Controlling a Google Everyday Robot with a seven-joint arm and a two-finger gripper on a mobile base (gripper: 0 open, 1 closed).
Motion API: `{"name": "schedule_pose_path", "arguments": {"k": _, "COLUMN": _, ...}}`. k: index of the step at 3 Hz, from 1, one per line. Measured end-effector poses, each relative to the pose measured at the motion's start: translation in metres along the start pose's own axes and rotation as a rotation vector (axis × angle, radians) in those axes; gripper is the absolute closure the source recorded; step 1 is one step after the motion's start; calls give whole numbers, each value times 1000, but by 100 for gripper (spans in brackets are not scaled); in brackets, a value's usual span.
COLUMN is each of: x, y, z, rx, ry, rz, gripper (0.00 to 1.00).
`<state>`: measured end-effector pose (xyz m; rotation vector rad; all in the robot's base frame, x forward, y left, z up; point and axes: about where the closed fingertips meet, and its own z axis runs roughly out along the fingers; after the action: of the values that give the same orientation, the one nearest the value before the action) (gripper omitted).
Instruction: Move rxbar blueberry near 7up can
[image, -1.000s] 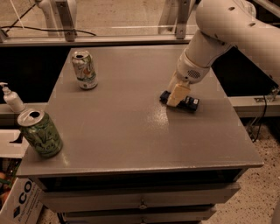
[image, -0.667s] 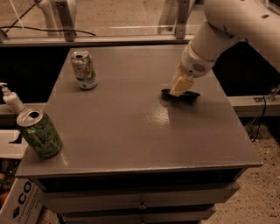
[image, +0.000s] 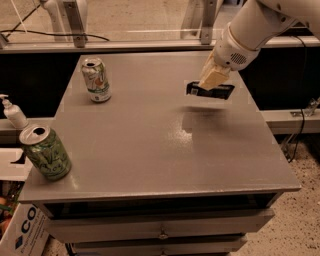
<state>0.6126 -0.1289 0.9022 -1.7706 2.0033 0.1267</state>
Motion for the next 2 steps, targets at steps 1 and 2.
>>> {"name": "schedule_pose_path", "arguments": {"k": 1, "x": -15, "y": -4, "z": -13, "rx": 25, "ry": -22, "rz": -28, "gripper": 100}}
{"name": "schedule_pose_path", "arguments": {"k": 2, "x": -44, "y": -6, "z": -14, "rx": 42, "ry": -50, "rz": -80, "gripper": 100}}
